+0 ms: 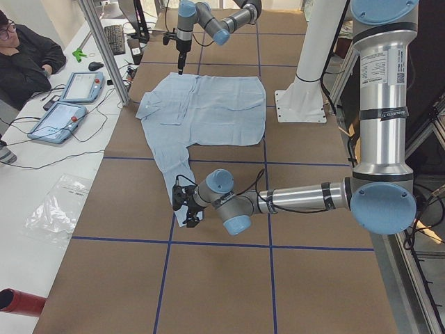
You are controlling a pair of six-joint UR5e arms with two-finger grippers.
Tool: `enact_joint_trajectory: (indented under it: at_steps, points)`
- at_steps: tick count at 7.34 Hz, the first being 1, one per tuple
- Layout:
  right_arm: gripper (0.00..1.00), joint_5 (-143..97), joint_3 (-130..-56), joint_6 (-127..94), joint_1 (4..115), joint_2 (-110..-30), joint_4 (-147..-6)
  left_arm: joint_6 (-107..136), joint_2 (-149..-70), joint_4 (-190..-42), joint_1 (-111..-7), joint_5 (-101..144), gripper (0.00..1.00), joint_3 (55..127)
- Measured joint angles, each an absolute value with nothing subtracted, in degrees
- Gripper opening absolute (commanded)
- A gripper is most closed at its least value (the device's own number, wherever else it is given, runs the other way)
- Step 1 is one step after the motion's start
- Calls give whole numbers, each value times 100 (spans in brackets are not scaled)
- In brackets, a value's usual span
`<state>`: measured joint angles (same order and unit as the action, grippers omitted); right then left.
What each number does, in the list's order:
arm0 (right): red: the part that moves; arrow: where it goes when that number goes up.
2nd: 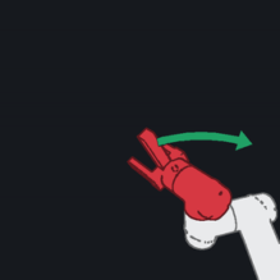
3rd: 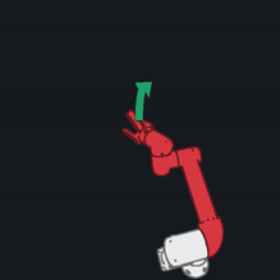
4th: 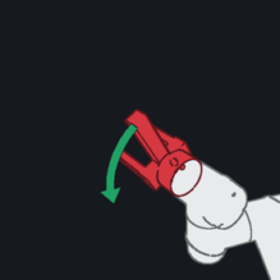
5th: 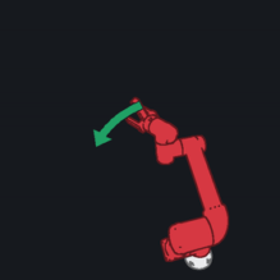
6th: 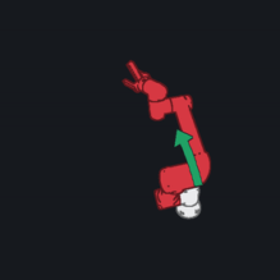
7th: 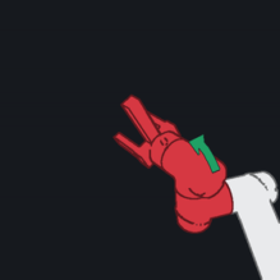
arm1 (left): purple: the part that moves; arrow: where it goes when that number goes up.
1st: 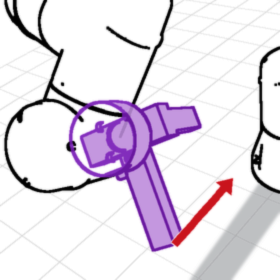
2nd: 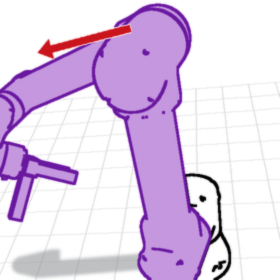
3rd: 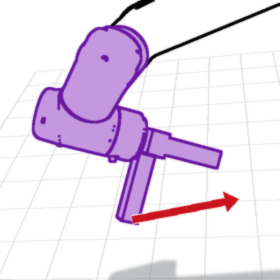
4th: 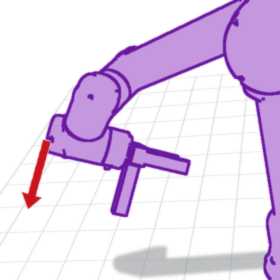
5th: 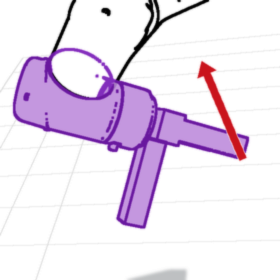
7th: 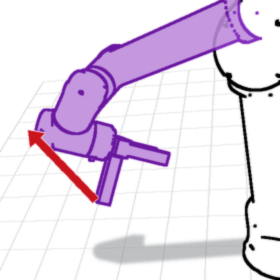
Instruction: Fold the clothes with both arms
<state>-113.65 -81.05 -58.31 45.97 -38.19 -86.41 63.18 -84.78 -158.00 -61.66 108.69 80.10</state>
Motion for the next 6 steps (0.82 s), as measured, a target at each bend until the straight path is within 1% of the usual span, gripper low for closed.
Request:
enact_joint_trajectory:
  at_steps: [1,2,4,6]
  points:
    - [100,-11390,-8566,-5564,4651,-4208,-8837,6433,-8445,-15797,-6006,10651,92,8011]
    - [100,-11402,-8872,-5363,4683,-4507,-8926,6544,-8422,-15756,-5812,10408,90,8011]
    - [100,-11407,-9071,-5237,4698,-4729,-8969,6743,-8396,-15633,-5421,9983,86,8021]
    - [100,-11408,-9093,-5222,4701,-4758,-8973,6782,-8392,-15376,-5219,9796,86,8104]
